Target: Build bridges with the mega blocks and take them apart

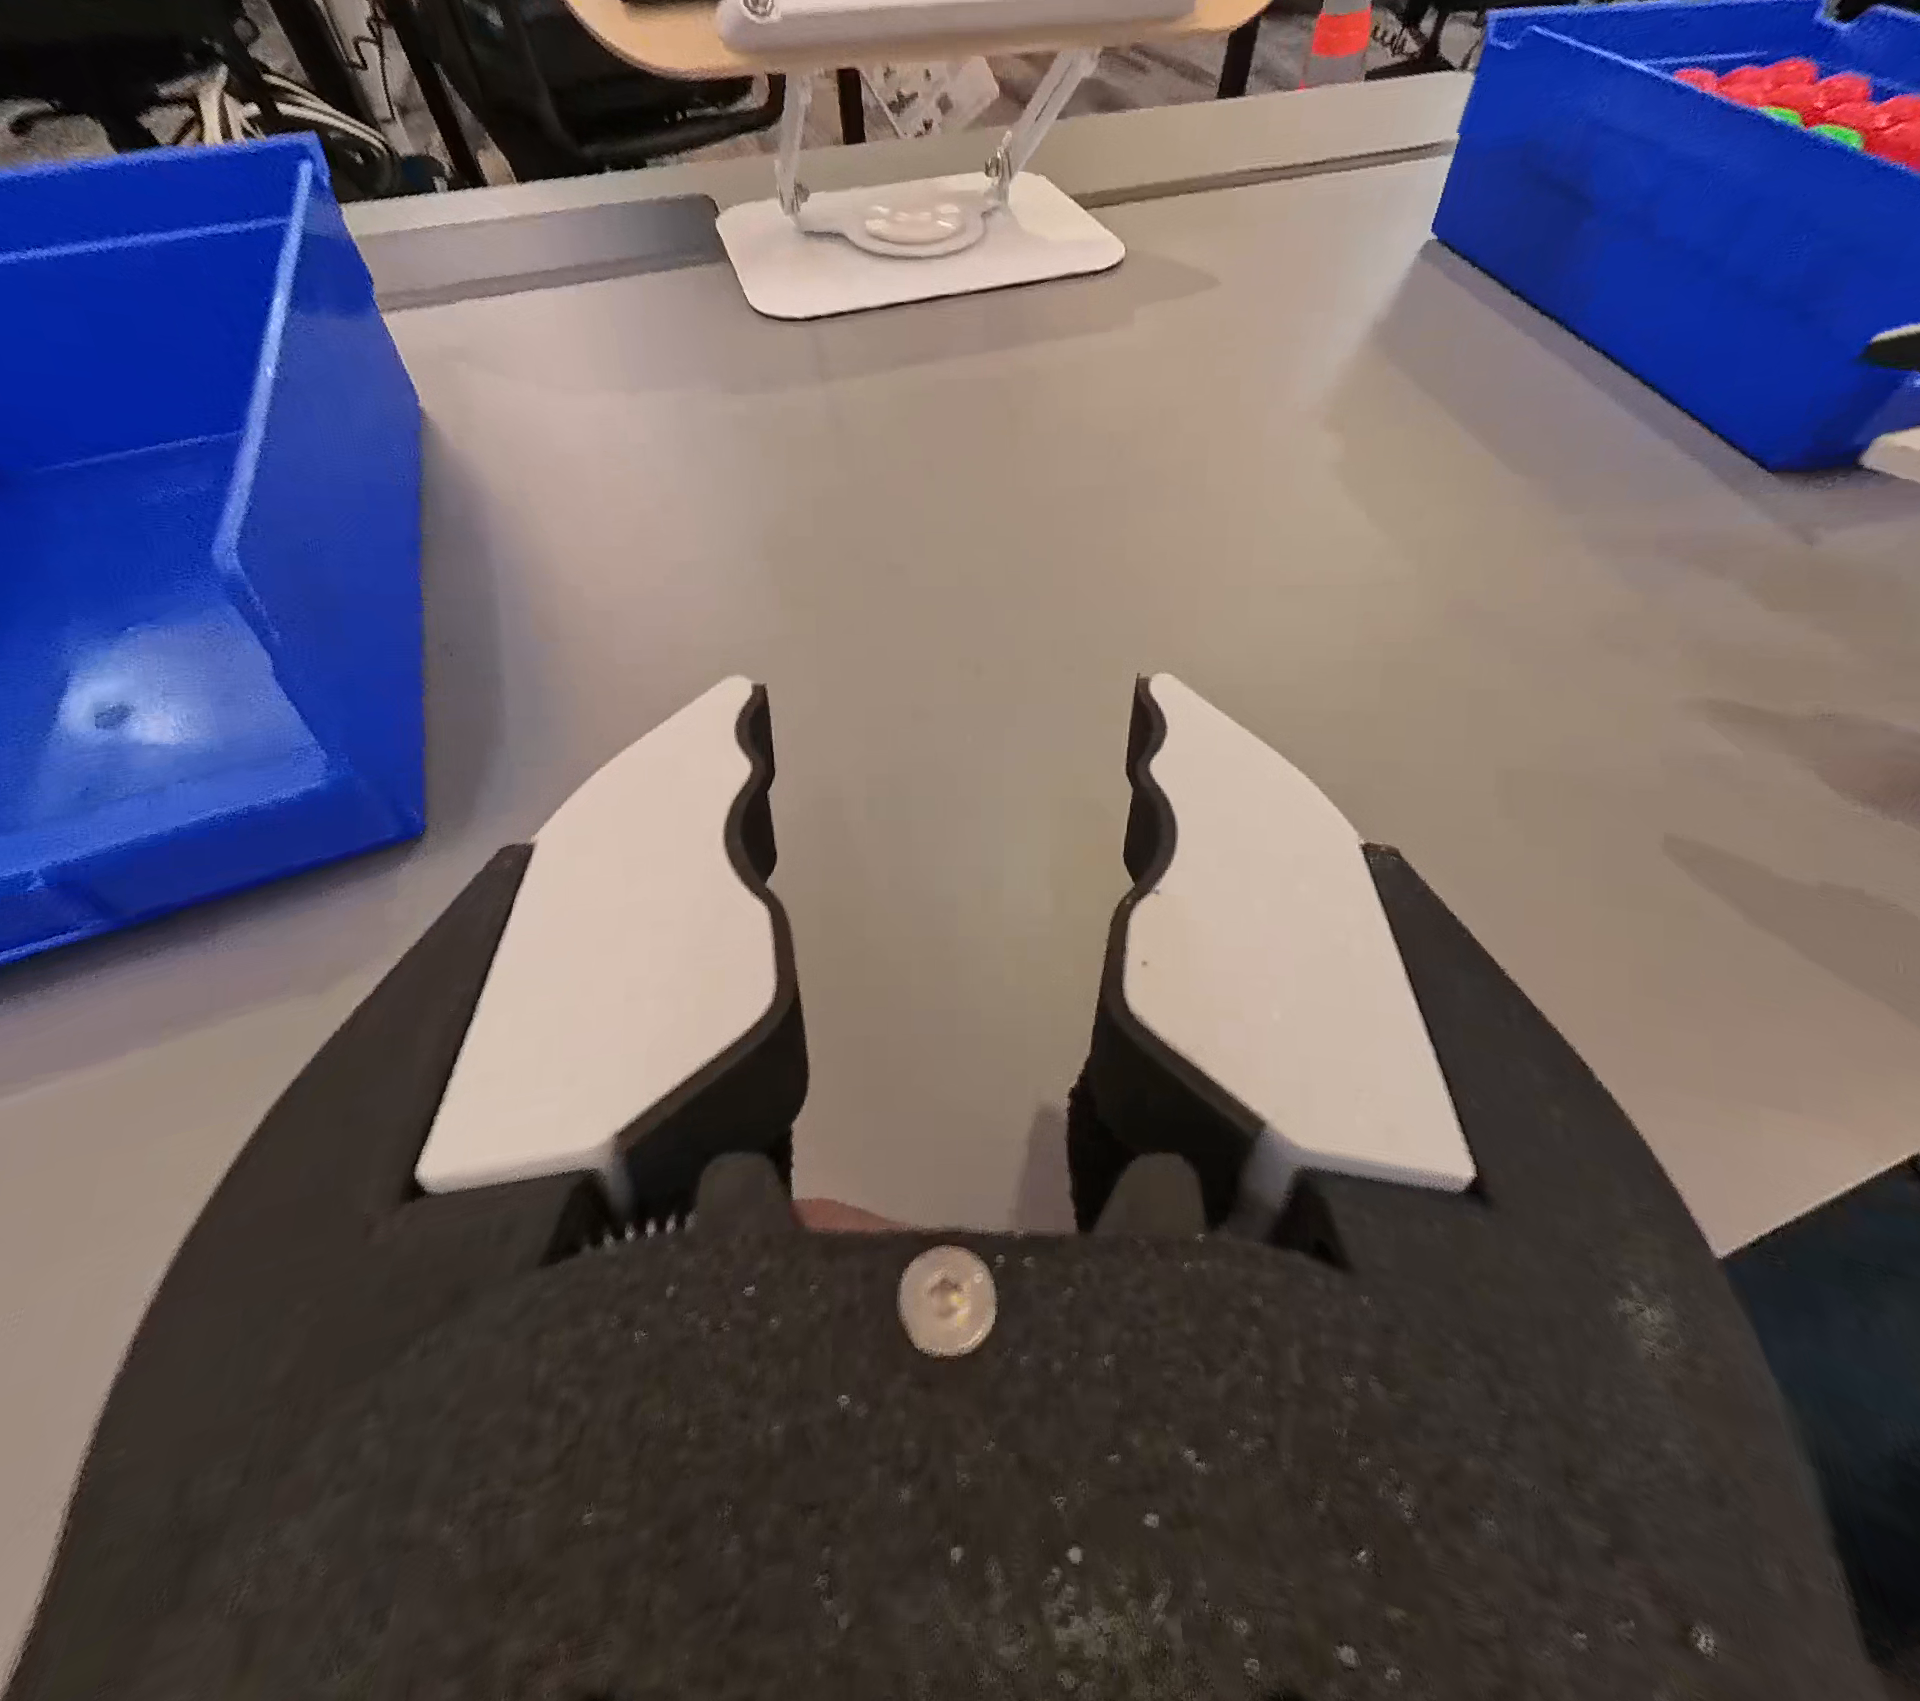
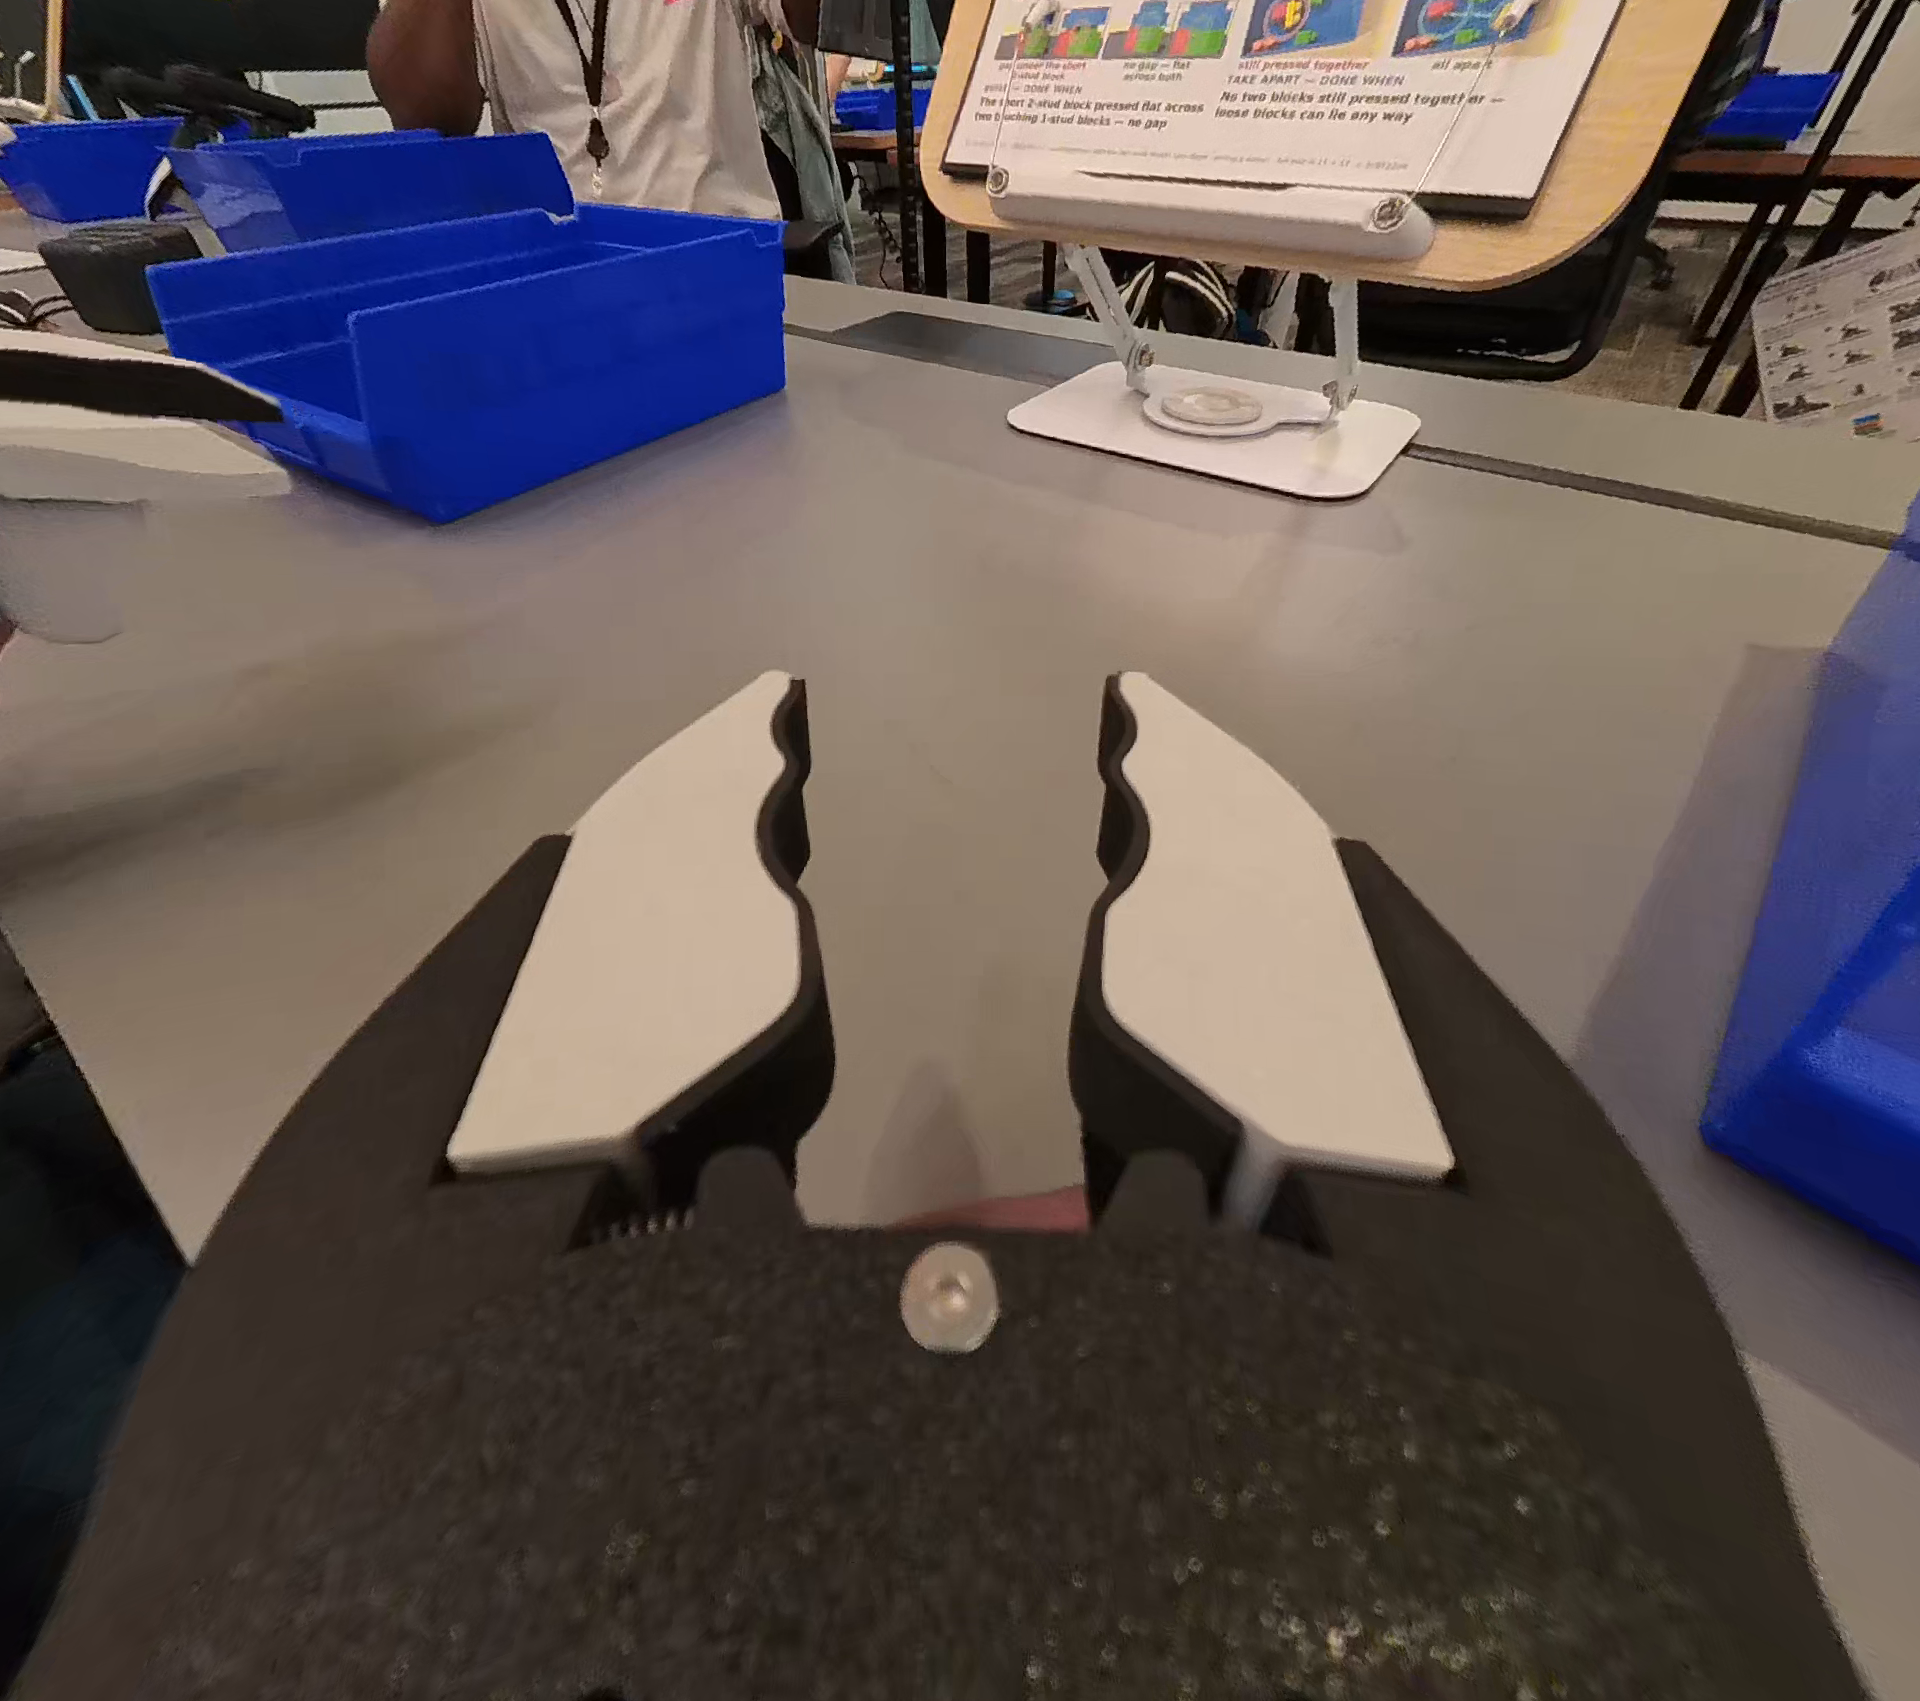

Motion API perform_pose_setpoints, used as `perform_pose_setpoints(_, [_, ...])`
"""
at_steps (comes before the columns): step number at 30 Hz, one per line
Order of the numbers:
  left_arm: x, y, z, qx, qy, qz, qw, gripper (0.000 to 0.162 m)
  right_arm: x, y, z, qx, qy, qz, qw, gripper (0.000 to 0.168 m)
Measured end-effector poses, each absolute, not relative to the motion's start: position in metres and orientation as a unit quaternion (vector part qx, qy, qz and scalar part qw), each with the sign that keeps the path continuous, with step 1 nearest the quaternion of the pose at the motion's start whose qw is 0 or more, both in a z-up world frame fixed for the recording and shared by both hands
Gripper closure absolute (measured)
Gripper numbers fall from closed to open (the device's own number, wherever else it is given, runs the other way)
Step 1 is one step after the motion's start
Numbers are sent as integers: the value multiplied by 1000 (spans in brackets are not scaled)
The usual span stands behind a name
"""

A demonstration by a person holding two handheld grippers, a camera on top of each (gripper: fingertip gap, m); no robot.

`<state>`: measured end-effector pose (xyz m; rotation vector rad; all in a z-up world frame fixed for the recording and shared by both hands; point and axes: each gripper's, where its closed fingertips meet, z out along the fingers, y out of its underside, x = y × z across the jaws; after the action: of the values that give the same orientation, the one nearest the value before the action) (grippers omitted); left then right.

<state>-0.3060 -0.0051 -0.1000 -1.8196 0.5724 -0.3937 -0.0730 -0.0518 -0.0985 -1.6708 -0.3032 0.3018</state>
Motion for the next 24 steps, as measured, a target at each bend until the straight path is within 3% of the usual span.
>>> perform_pose_setpoints(24, [-277, -10, -127, -773, 298, -167, 534, 97, -70, -64, -88, -726, -148, 113, 663, 117])
